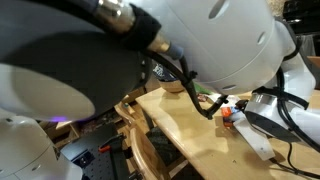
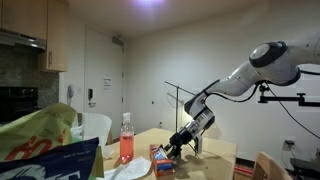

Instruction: Take a ziplock bag out of the box and put it on the table

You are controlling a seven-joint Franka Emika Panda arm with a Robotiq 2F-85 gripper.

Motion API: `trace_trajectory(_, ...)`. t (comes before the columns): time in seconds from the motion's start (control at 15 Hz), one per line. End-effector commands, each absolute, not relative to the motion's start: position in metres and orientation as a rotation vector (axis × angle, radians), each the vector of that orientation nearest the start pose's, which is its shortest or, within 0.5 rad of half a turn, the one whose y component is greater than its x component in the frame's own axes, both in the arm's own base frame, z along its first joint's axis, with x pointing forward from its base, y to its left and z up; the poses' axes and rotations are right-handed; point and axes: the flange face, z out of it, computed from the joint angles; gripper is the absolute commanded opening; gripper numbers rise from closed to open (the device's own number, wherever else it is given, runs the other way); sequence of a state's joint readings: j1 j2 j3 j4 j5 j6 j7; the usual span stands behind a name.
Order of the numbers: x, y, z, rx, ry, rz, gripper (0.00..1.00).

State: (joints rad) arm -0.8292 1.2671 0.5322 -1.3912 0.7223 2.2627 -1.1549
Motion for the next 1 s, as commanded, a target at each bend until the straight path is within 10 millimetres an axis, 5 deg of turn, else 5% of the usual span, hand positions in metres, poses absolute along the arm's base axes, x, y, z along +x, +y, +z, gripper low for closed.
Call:
trace_trajectory(0.0, 0.642, -0.229, 0.008, -2.161, 0.012, -0.561, 0.79)
trace_trajectory(0.13, 0.646, -0.229, 0.009, -2.168, 0.016, -0.572, 0.62)
trace_trajectory(0.4, 0.651, -0.227, 0.011, -2.178, 0.01, -0.596, 0.51)
trace_trajectory(0.93, 0.659, -0.229, 0.01, -2.184, 0.023, -0.623, 0.61)
